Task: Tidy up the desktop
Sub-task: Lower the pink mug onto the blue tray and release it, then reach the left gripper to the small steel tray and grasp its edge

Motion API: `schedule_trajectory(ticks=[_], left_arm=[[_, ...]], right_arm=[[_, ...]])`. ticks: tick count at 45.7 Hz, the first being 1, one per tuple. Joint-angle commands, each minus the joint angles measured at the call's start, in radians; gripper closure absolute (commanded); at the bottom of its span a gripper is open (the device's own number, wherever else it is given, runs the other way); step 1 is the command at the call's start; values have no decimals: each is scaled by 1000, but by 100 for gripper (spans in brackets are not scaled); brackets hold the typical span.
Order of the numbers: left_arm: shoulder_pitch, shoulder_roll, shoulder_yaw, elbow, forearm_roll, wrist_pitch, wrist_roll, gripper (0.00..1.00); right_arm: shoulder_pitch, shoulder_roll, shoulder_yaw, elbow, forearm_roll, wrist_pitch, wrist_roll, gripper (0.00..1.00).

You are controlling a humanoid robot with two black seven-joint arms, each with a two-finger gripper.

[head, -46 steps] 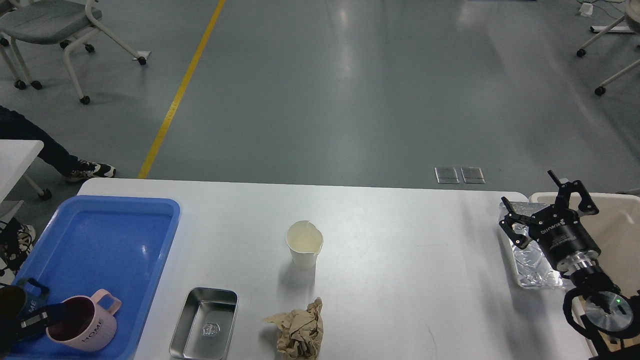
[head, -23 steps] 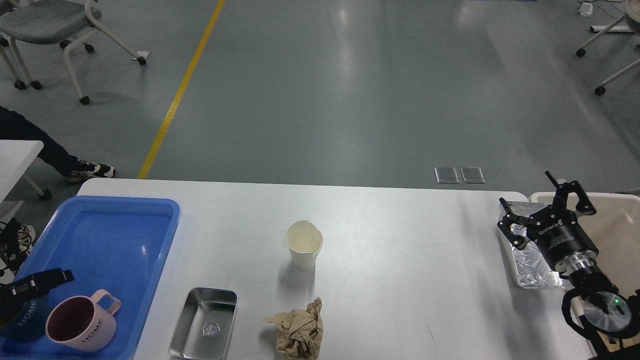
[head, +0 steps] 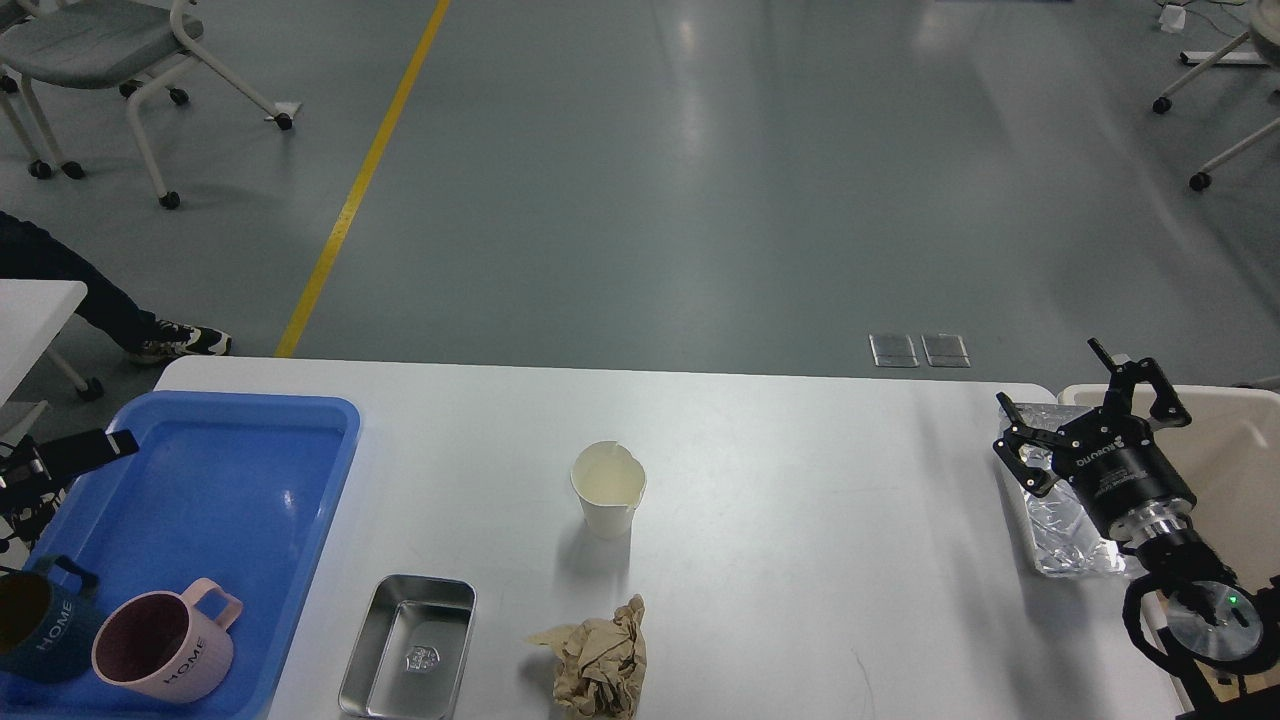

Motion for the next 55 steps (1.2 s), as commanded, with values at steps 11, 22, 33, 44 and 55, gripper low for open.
schedule_trajectory(ticks=[11,22,33,44,55], left_arm=[[1,3,-93,-89,-15,53,2,21],[7,11,-84,-123,-16,65,2,21],[7,23,-84,-123,-16,61,2,21],[10,-33,-82,-117,-16,54,20,21],[-2,-161,-82,-89,-2,12,82,21]], right_arm=[[6,-1,0,1,-21,0,0,0],[1,-2,-2,1,-21,0,-2,0],[3,-2,0,1,-34,0,0,0],[4,-4,0,0,-35,0,0,0],[4,-1,0,1,-37,0,0,0]])
